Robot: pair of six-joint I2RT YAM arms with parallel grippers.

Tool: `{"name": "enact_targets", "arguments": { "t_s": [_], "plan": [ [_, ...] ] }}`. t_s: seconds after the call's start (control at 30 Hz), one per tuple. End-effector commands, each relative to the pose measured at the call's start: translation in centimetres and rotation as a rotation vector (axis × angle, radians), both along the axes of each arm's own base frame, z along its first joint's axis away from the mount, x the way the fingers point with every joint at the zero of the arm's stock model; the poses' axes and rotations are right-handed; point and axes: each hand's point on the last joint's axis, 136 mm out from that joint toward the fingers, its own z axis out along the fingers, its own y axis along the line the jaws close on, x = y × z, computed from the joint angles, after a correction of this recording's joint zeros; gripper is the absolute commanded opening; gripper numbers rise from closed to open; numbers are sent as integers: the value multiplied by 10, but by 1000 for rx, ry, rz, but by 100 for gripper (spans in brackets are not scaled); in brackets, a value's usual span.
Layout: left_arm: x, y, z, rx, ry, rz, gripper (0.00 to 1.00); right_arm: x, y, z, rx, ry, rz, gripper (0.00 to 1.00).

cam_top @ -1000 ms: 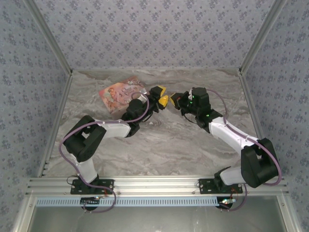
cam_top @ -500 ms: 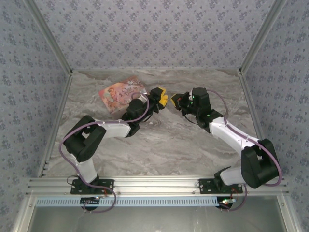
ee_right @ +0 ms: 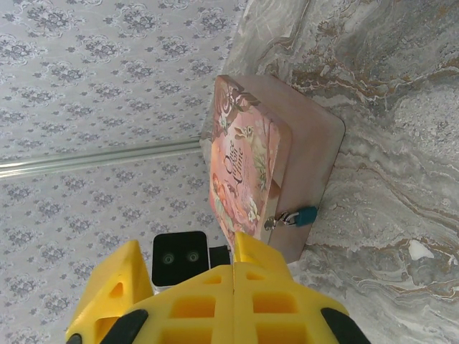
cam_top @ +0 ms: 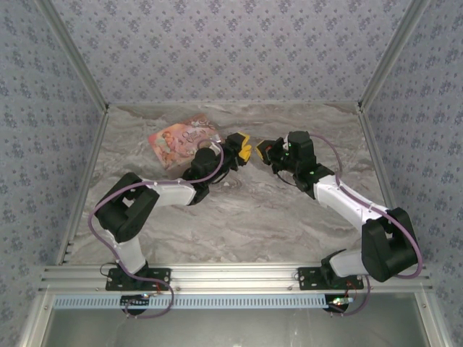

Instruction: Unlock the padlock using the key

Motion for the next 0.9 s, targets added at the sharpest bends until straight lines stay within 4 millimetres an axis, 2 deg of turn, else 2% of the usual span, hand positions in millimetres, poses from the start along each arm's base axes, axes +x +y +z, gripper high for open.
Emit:
{"name": "enact_targets", "arguments": {
  "t_s": [0.0,0.43,0.6,0.7,0.77,0.87],
  "plan": [
    [-2,-5,19,-14,-45,-22,45,2,-2,19,-3,-47,-12,0],
    [-3,-6,15,5,-35,-29,10,2,0,16,-11,-38,-7,0],
    [-4,-6,15,17,-37,-31,0,2,1,17,-12,-40,-3,0],
    [-5,-5,14,36,-42,-32,0,2,0,19,-22,-57,4,0],
    [-4,-2,12,68,-52,-32,0,2,-2,22,-37,-83,18,5],
    [-4,8,9,141,-63,-30,0,-1,-7,30,-113,-158,67,26]
  ]
}}
